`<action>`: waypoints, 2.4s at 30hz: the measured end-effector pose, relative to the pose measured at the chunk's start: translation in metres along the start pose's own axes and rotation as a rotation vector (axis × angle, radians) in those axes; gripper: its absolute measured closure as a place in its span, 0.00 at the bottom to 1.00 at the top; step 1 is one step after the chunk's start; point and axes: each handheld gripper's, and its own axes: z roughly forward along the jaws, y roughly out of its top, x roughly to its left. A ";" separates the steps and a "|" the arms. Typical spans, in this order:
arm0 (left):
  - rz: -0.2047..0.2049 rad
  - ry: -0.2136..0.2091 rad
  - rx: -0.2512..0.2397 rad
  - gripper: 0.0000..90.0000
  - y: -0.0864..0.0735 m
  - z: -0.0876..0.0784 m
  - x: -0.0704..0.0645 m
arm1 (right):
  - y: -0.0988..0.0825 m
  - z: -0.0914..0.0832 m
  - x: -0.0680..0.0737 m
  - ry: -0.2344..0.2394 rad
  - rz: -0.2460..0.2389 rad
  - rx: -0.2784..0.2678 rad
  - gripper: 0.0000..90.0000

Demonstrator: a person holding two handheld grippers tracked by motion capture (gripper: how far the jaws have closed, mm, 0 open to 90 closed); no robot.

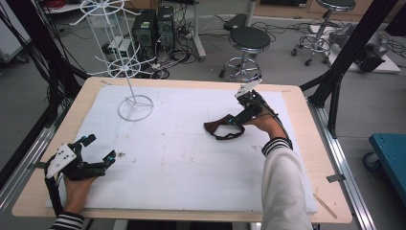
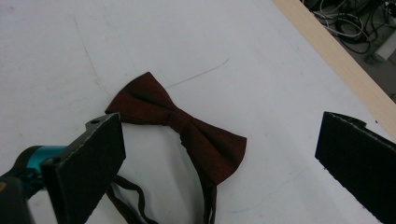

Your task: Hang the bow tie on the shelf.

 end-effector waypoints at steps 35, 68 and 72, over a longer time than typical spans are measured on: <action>0.001 -0.002 -0.001 0.02 0.000 0.000 0.000 | -0.010 0.045 0.005 0.050 -0.071 0.241 0.46; -0.007 -0.002 -0.007 0.02 0.000 -0.001 0.001 | -0.005 0.022 0.011 0.067 -0.036 0.165 0.92; -0.014 -0.007 -0.009 0.02 0.000 -0.001 0.002 | -0.006 0.010 0.013 0.068 -0.027 0.129 0.92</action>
